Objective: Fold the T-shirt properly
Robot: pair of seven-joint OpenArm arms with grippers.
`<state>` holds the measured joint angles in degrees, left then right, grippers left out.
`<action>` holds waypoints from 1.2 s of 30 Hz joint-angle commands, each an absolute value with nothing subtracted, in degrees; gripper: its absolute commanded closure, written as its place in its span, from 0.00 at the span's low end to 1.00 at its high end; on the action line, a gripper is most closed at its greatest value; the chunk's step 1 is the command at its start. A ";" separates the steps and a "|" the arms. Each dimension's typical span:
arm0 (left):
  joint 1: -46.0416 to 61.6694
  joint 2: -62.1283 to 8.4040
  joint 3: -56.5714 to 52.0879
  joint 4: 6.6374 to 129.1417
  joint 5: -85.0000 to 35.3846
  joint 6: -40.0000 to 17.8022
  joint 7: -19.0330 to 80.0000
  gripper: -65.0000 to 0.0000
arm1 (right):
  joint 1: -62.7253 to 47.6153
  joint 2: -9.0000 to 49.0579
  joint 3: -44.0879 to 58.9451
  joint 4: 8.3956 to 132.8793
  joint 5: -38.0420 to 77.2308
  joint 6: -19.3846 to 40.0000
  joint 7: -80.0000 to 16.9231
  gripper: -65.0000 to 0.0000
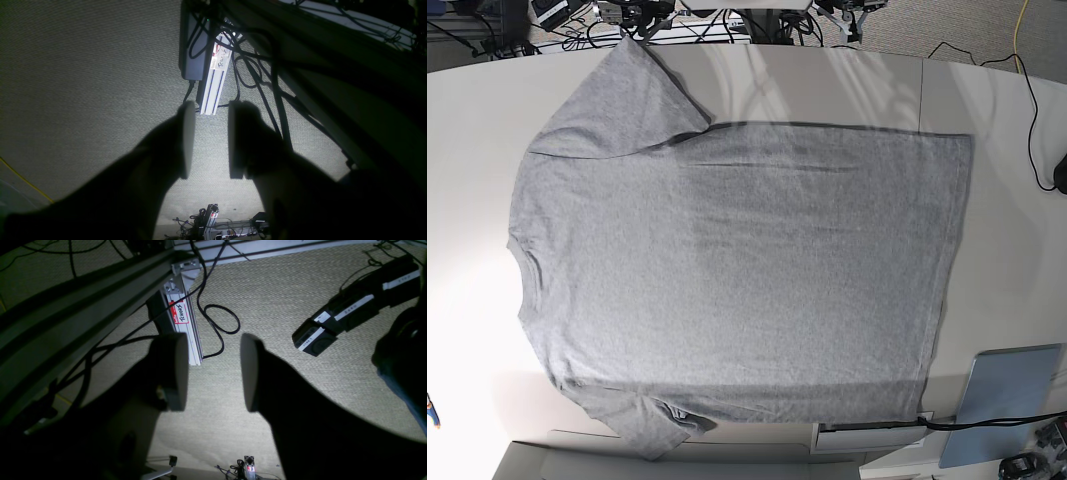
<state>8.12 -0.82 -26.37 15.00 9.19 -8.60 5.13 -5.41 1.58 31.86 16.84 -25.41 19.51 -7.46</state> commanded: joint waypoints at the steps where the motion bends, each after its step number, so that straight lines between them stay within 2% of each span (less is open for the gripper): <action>1: 8.58 -0.99 -26.39 15.27 8.97 -8.99 5.48 0.71 | -5.58 1.93 31.83 17.15 -24.93 19.97 -7.51 0.60; 36: 8.58 -1.02 -26.39 15.42 8.99 -8.97 4.56 0.71 | -5.74 4.01 31.83 17.15 -24.91 22.06 -7.77 0.60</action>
<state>8.16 -0.97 -26.37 15.18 9.17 -8.62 4.82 -5.58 3.64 31.86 16.88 -25.21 21.71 -7.53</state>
